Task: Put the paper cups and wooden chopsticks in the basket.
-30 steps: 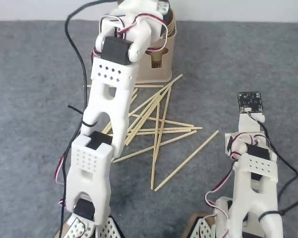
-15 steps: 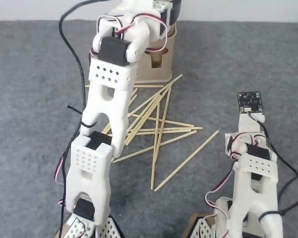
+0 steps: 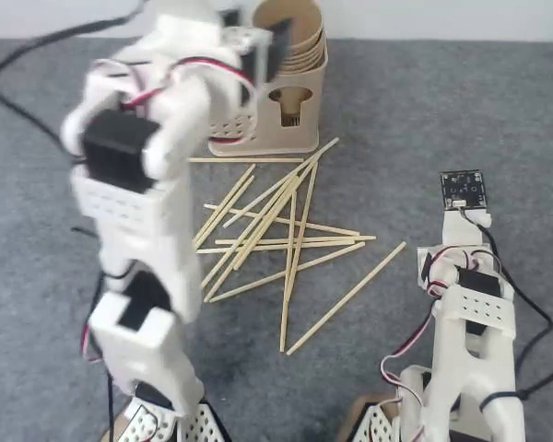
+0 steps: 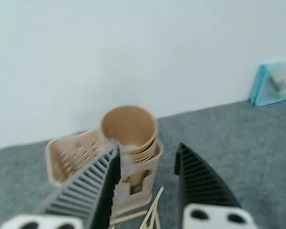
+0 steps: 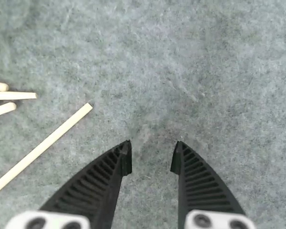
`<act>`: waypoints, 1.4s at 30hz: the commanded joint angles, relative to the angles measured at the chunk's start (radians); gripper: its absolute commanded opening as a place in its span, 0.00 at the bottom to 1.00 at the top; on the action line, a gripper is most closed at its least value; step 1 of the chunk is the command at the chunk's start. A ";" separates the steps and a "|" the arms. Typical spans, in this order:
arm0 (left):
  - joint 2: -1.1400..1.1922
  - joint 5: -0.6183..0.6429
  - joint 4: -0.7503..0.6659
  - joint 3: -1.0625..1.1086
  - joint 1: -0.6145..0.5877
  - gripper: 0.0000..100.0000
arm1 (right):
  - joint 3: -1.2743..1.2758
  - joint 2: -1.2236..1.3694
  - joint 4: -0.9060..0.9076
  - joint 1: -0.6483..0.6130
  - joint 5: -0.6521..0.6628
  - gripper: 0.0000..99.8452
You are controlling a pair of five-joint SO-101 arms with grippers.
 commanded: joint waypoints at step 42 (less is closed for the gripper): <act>0.009 -0.141 -0.646 1.613 0.017 0.15 | 0.031 -0.179 0.056 -0.012 -0.054 0.16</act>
